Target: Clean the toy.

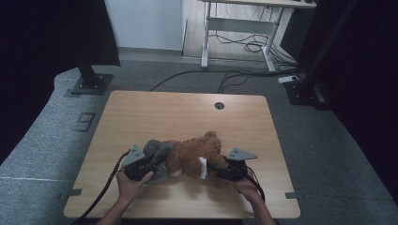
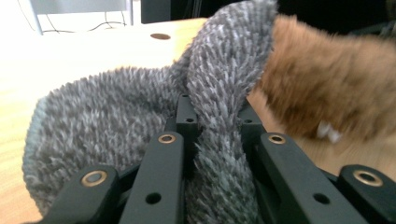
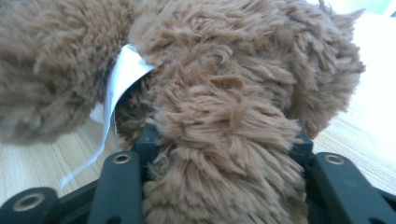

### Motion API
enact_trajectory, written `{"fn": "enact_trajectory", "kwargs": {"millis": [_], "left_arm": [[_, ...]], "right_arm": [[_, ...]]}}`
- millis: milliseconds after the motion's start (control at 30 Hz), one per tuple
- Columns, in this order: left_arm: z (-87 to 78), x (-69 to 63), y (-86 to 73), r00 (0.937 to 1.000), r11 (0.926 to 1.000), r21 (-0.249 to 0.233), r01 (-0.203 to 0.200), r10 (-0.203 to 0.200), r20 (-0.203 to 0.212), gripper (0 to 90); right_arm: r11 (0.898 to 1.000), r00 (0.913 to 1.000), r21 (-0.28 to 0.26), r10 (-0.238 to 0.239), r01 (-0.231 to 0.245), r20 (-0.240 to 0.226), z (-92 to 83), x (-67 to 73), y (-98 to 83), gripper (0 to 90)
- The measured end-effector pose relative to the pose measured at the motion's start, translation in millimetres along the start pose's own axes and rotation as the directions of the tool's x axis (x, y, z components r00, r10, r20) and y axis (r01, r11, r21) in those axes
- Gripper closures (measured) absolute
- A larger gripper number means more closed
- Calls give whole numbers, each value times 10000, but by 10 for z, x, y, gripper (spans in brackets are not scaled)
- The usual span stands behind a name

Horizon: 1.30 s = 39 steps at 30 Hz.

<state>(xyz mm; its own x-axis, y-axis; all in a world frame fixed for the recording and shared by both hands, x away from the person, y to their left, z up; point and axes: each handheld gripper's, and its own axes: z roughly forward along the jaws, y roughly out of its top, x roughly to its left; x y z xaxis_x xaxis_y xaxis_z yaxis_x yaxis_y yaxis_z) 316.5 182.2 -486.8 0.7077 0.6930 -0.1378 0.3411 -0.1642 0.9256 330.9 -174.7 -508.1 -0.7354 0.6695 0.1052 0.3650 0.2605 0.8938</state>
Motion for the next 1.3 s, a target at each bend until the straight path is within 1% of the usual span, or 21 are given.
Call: {"fn": "enact_trajectory", "kwargs": {"millis": [67,100,167,200,233,267,333,367,467,500,567,667,733,767,833,867,933,967,1100,1200,1300], "left_arm": [[9,-45,166,9994,9998,-175,88,-82,346,774],[9,-45,166,9994,9998,-175,88,-82,346,774],[70,-137,353,9982,9998,-207,-77,89,591,773],[187,-239,533,9955,9998,-123,-176,186,934,770],[187,-239,533,9955,9998,-123,-176,186,934,770],[351,-341,692,9926,9994,79,-336,324,1170,769],[443,-382,763,9908,9989,251,-394,358,1303,768],[651,-440,872,9878,9965,740,-388,270,1534,764],[870,-474,912,9860,9889,1450,-328,83,1663,759],[1069,-490,842,9887,9775,2102,-148,-170,1486,759],[1167,-481,724,9898,9729,2314,-47,-284,1398,762],[1154,-468,669,9901,9750,2220,59,-369,1356,768],[1093,-467,656,9936,9757,2186,-152,-96,1123,771],[1014,-442,636,9969,9735,2248,-406,241,754,771],[951,-397,622,9980,9723,2297,-430,309,559,771],[853,-310,591,9988,9705,2360,-495,472,153,771],[794,-246,562,9992,9709,2366,-379,390,-1,771],[668,-113,491,9997,9758,2188,-54,101,-204,771],[424,78,375,9986,9851,1662,451,-396,-362,771],[325,159,322,9968,9854,1529,751,-701,-380,771],[162,315,204,9909,9841,1337,1166,-1063,-822,771]], "right_arm": [[9998,9998,-72,-190,190,40,1,29,-20,506],[9998,9998,-72,-190,190,40,1,29,-20,506],[9994,9994,-131,-328,329,116,13,63,-31,509],[9982,9982,-230,-552,558,248,18,88,-39,510],[9969,9970,-313,-715,725,305,17,102,-46,510],[9952,9953,-383,-882,897,403,10,117,-55,510],[9944,9943,-409,-958,977,470,5,131,-63,510],[9935,9933,-463,-1016,1041,547,-9,148,-77,511],[9929,9925,-466,-1070,1098,589,-22,158,-93,511],[9931,9926,-470,-1045,1075,619,-22,161,-98,512],[9942,9916,-316,-1002,1031,821,-15,166,-104,523],[9934,9883,-42,-1134,1144,1025,-1,179,-128,538],[9940,9889,53,-1089,1090,1006,-15,184,-143,556],[9941,9889,73,-1081,1079,1015,-18,182,-144,559],[9949,9895,69,-1009,1007,1031,-19,177,-154,563],[9956,9903,92,-939,935,1027,-21,176,-157,564],[9960,9908,83,-891,888,1016,-22,171,-159,565],[9964,9919,87,-847,842,948,-23,166,-162,567],[9962,9920,155,-863,852,925,-16,177,-167,568],[9967,9927,160,-804,792,900,-20,176,-173,568],[9976,9940,134,-684,675,850,-20,168,-179,568]]}}
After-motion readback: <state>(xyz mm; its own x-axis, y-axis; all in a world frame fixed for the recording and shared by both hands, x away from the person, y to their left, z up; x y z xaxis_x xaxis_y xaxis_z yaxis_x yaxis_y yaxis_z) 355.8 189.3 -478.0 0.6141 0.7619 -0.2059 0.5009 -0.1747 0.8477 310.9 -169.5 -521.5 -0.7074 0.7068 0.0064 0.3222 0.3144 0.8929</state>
